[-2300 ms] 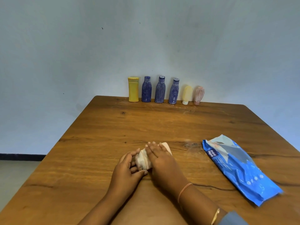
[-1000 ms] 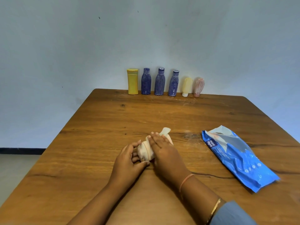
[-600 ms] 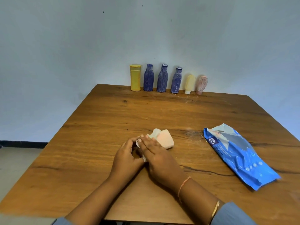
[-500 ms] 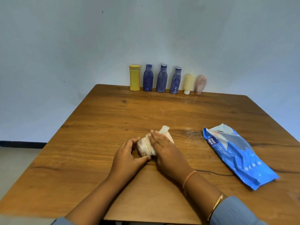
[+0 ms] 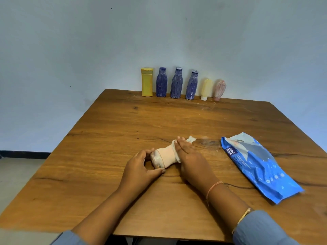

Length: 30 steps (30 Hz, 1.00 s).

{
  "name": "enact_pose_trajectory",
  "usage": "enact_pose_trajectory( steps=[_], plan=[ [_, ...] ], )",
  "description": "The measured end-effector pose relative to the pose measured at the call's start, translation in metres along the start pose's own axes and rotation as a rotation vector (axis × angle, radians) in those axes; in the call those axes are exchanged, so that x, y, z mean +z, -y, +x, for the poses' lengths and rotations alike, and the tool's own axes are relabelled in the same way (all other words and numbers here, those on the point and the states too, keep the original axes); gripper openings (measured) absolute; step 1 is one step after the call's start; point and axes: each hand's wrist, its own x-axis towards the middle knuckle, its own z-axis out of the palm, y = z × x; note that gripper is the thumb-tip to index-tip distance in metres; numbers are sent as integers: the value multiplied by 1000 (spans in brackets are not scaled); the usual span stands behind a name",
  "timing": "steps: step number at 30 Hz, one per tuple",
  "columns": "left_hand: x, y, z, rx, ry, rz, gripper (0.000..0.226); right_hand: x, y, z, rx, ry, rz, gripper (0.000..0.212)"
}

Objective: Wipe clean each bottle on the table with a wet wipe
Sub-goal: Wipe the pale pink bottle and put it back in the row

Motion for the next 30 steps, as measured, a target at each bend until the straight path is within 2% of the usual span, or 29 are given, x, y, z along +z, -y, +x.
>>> enact_pose_trajectory(
  steps=[3,7,10,13,15,18,20,23,27,30],
  plan=[
    [1,2,0,5,-2,-4,64,1,24,-3,-37,36,69,62],
    [1,3,0,0,-9,-32,55,-1,44,-20,-310,65,30,60],
    [1,3,0,4,-8,-20,64,-1,13,-11,-183,-8,-55,48],
    [1,2,1,14,-7,3,68,-5,-1,-2,24,14,63,55],
    [1,3,1,15,-8,-8,65,-2,17,-4,11,26,92,59],
    [1,5,0,15,-21,-29,53,9,48,-20,-188,44,118,53],
    [2,6,0,22,-25,-31,53,12,46,-24,-249,45,57,53],
    [1,4,0,29,-11,-33,64,1,24,-16,-131,41,33,56],
    [0,0,-1,60,-17,9,67,-9,10,4,50,35,141,60],
    [-1,-2,-4,97,-35,3,59,-7,41,8,-15,40,206,60]
  ],
)
